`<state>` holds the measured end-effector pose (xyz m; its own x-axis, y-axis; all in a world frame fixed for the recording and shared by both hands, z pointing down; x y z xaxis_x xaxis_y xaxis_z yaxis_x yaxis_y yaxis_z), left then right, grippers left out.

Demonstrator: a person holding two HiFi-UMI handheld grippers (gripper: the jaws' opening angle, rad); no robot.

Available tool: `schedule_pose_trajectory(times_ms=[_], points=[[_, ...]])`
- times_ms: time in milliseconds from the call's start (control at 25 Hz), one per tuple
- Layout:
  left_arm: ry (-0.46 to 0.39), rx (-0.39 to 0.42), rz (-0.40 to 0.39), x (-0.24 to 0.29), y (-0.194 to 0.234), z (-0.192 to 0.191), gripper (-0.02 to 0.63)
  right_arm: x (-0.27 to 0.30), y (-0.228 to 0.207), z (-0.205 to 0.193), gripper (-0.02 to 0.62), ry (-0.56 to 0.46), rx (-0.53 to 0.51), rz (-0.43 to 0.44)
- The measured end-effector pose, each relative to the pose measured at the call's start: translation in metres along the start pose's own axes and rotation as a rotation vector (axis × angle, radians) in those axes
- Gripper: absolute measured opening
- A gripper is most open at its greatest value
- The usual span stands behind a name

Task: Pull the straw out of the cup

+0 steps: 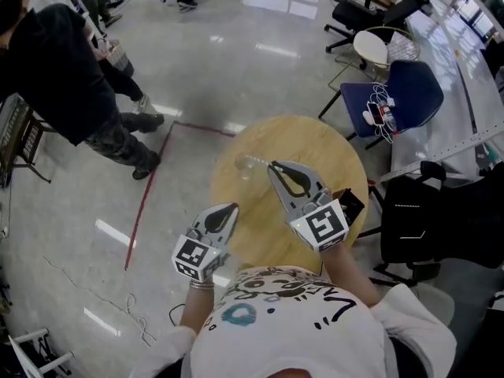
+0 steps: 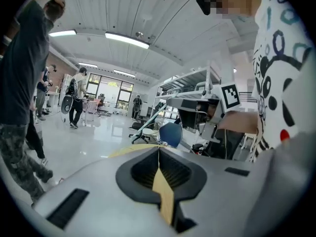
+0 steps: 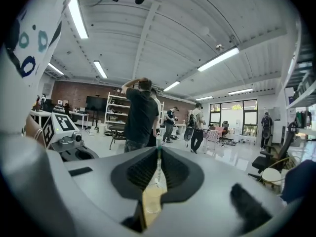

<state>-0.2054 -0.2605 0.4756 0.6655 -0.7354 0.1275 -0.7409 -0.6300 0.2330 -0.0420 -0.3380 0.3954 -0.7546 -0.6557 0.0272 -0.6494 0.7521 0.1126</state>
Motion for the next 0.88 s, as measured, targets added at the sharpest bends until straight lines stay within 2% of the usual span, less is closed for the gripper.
schedule_pose_trajectory(times_ms=[200, 480, 880], points=[[-0.002, 0.008, -0.023, 0.001, -0.018, 0.006, 0.015, -0.025, -0.003, 0.024, 0.04, -0.042, -0.027, -0.021], [-0.026, 0.049, -0.12, 0.017, -0.047, 0.025, 0.015, -0.071, -0.018, 0.044, 0.041, -0.108, -0.043, -0.127], [-0.042, 0.074, -0.198, 0.038, -0.068, 0.029, 0.015, -0.128, -0.034, 0.023, 0.04, -0.029, -0.045, -0.231]])
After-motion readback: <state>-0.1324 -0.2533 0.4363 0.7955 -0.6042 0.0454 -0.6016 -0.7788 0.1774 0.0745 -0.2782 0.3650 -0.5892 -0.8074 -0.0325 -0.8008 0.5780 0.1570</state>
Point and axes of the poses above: the fingertips, and each gripper's own axes: x forward along the fingers, y to its left, z out of its top, the point moved 7 cm from there along -x, backward along the fingers, and after that the axes turned 10 degrees about -y, right-handed, at the moved point
